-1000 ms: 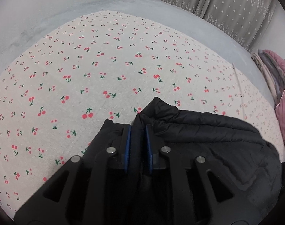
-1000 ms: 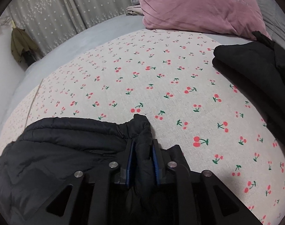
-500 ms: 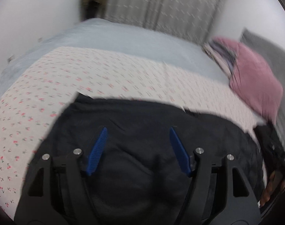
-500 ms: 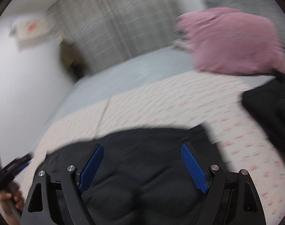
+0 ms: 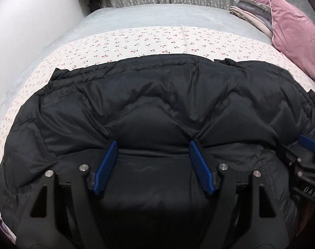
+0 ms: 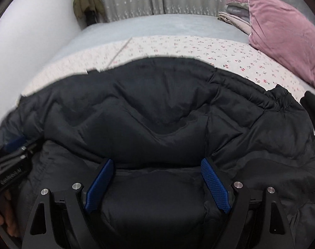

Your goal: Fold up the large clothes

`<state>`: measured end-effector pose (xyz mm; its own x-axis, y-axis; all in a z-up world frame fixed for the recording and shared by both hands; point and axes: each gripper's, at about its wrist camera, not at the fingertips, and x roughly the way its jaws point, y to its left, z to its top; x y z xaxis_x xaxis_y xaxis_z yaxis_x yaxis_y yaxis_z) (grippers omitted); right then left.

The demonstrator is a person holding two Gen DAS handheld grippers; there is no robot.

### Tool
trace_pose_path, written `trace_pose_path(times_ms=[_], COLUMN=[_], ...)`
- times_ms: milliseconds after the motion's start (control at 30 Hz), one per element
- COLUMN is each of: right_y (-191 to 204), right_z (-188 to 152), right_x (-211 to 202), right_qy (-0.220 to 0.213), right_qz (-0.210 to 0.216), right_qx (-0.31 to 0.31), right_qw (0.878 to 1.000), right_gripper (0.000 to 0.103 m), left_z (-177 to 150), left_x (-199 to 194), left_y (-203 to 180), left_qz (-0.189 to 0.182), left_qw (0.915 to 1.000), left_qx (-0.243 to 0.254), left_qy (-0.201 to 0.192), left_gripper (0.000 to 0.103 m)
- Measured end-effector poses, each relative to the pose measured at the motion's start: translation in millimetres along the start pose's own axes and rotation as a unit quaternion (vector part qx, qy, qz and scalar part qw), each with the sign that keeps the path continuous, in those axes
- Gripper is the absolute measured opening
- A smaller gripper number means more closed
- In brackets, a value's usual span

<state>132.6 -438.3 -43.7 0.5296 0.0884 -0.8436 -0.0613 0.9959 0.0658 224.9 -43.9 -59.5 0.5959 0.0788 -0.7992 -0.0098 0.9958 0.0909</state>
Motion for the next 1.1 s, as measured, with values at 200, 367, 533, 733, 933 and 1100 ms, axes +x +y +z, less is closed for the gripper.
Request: trace_pose_path(times_ms=[200, 367, 533, 733, 933, 1100], right_y=[-2, -24, -49, -54, -57, -69], right_z=[0, 13, 16, 13, 14, 18], right_x=[0, -46, -60, -35, -52, -58], right_qy=[0.004, -0.051, -0.069, -0.021, -0.045, -0.045], right_qz=[0.004, 0.064, 0.065, 0.069, 0.089, 0.101], right_qx=[-0.001, 0.055, 0.089, 0.094, 0.109, 0.129], right_qw=[1.000, 0.995, 0.992, 0.993, 0.989, 0.985], right_gripper=[0.088, 0.087, 0.088, 0.088, 0.088, 0.088], left_z=[6, 16, 21, 13, 39, 68], left_x=[-15, -55, -35, -10, -28, 7], left_y=[7, -7, -44, -53, -52, -72], left_qz=[-0.024, -0.076, -0.073, -0.026, -0.039, -0.022], left_qw=[0.9996, 0.9962, 0.9947, 0.9950, 0.9971, 0.9957], left_qx=[-0.007, 0.022, 0.073, 0.095, 0.065, 0.080], left_qy=[0.008, -0.038, -0.004, 0.018, 0.008, 0.040], left_gripper=[0.073, 0.073, 0.073, 0.075, 0.075, 0.075])
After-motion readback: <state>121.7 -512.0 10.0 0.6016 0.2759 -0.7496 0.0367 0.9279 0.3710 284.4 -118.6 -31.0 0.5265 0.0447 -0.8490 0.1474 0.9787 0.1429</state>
